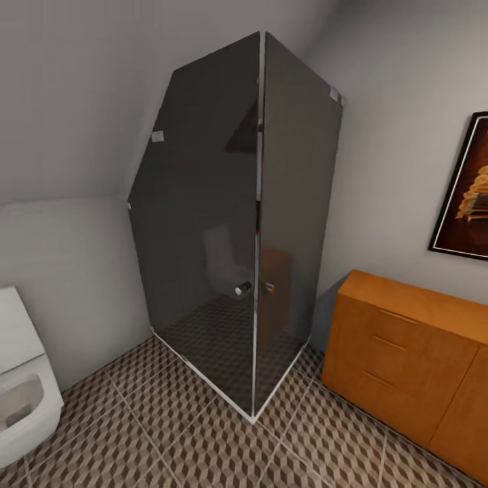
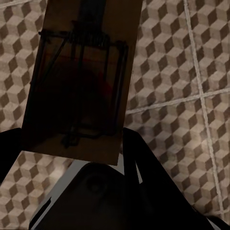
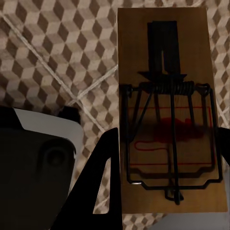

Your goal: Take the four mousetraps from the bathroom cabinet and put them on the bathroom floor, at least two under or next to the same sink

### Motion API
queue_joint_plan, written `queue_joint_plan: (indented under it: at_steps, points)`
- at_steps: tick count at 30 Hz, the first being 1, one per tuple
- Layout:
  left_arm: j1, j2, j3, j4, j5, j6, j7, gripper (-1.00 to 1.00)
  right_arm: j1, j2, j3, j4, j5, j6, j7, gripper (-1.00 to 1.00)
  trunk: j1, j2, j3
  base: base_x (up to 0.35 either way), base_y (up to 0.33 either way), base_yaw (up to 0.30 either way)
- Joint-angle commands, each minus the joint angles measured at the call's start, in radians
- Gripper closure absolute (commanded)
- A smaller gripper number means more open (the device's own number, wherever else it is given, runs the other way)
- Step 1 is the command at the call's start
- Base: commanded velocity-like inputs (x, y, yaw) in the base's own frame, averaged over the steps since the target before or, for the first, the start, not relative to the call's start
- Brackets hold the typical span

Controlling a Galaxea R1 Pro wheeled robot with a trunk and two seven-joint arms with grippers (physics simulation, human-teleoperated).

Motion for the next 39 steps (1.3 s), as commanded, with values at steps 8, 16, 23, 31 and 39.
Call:
queue_joint_plan:
  at_steps: [8,16,23,31,39]
  points:
    - [-0.001,-0.001,-0.008,0.004,0.004,-0.004,0.002,1.00,0.008,0.009,0.009,-0.002,-0.011,0.005,-0.004,1.00,0.000,-0.001,0.000,0.000,0.000,0.293]
    - [-0.001,-0.001,-0.008,0.004,0.004,-0.004,0.002,1.00,0.026,0.010,0.010,-0.002,-0.011,0.005,-0.004,1.00,0.000,-0.001,0.005,0.000,0.000,0.277]
    - [-0.001,-0.001,-0.008,0.004,0.004,-0.004,0.002,1.00,0.026,0.010,0.010,-0.002,-0.011,0.005,-0.004,1.00,0.000,-0.001,0.010,0.000,0.000,0.275]
    - [-0.001,-0.001,-0.008,0.004,0.004,-0.004,0.002,1.00,0.026,0.010,0.010,-0.002,-0.011,0.005,-0.004,1.00,0.000,-0.001,0.015,0.000,0.000,0.275]
    - [-0.001,-0.001,-0.008,0.004,0.004,-0.004,0.001,1.00,0.026,0.010,0.010,-0.002,-0.011,0.005,-0.004,1.00,0.000,-0.001,0.019,0.000,0.000,0.275]
